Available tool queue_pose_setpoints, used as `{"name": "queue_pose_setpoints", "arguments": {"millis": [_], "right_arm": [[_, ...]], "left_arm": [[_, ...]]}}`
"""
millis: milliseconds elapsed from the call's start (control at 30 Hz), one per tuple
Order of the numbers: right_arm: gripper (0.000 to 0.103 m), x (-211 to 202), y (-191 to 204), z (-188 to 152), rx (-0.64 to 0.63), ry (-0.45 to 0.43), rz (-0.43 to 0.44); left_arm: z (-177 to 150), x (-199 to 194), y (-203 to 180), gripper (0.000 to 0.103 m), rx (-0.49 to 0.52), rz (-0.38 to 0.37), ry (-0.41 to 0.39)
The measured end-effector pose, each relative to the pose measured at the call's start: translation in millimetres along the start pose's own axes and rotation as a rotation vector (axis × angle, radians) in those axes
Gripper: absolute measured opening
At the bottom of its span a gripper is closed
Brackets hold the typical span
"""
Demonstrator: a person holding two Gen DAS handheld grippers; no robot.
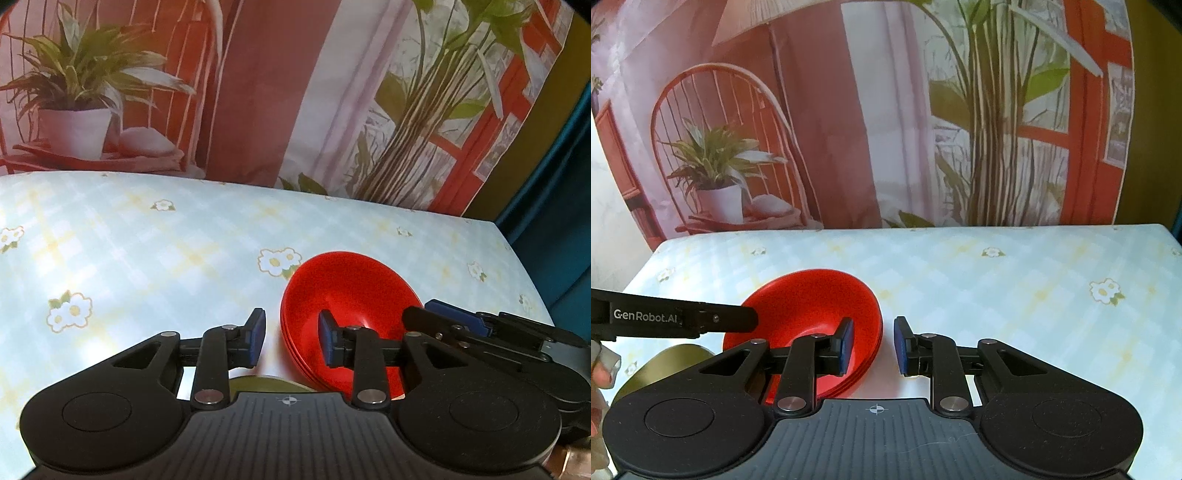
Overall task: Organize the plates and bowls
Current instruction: 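Close the left gripper on the rim of the nested red bowls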
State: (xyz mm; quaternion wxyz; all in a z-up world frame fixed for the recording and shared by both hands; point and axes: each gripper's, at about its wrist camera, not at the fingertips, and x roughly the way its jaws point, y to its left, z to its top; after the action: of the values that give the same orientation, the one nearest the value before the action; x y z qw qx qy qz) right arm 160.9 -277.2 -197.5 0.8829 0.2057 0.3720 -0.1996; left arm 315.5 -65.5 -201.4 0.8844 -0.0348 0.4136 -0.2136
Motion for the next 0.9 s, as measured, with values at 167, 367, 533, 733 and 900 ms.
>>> {"name": "queue_pose_setpoints", "arguments": {"millis": [167,367,533,733,900], "right_arm": [[0.022,5.8,0.1,-2.7,0.005,0.014,0.005],[0.022,12.0,-2.2,-6.3,0.017,0.032,0.01],[0.022,15.0,-1.0,-7.3,0.021,0.037,0.017],[0.022,18.4,1.0,-8.3,0.03,0.05,0.037],[0.024,18.9,1.6,-8.7,0.036,0.054,0.047]], "left_arm": [[-2.6,5.9,0.9,0.033,0.001,-0.005,0.017],[-4.7,11.4,2.1,0.033,-0.006,-0.005,0.028],[-4.4,14.6,2.3,0.032,-0.012,-0.012,0.036],[-5.1,14.4,3.2,0.032,-0.01,-0.031,0.033],[-6.4,12.6,0.7,0.028,-0.003,-0.041,0.028]]}}
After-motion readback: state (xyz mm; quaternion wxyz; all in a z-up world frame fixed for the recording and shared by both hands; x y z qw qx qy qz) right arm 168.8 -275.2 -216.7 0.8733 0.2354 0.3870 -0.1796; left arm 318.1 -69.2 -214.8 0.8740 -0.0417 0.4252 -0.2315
